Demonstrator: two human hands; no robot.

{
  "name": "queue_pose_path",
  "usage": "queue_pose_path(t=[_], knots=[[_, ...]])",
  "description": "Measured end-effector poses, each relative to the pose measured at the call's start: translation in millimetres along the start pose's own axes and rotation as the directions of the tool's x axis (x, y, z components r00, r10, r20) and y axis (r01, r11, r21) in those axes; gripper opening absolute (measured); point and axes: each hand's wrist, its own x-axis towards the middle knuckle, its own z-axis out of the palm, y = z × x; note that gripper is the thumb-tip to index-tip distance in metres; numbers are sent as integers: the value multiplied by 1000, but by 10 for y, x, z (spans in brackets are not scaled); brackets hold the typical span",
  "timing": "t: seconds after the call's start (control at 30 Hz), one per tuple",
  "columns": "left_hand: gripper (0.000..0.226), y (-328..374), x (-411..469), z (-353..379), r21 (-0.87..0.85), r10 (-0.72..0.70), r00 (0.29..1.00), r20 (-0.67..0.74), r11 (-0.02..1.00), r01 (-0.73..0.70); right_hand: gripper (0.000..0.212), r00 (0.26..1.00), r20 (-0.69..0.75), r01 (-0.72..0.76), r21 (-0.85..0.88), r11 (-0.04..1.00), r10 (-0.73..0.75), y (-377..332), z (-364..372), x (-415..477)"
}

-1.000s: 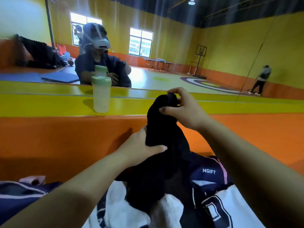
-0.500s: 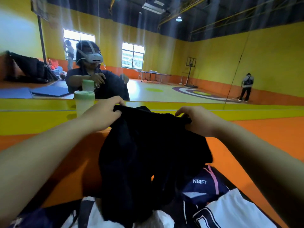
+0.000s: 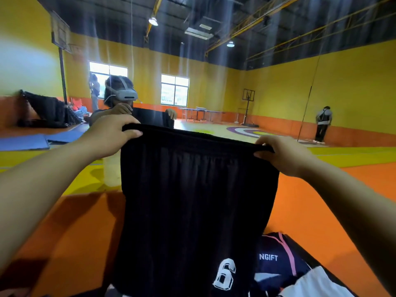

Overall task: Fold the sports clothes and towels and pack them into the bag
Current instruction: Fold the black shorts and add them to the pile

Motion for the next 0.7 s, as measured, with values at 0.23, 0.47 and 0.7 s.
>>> queue_pose_path(t=[0.23, 0.47, 0.7], knots=[[21, 72, 142, -261, -132, -71, 986, -152, 990, 51, 24, 953, -270, -59, 275, 960, 135, -50, -239, 162], [21, -10, 114, -265, -175, -106, 983, -153, 982, 78, 48, 978, -32, -124, 711, 692, 208, -5, -190, 113], [16, -66, 46, -387, -432, -131, 990, -50, 896, 97, 65, 997, 1, -44, 813, 581, 75, 82, -170, 66]])
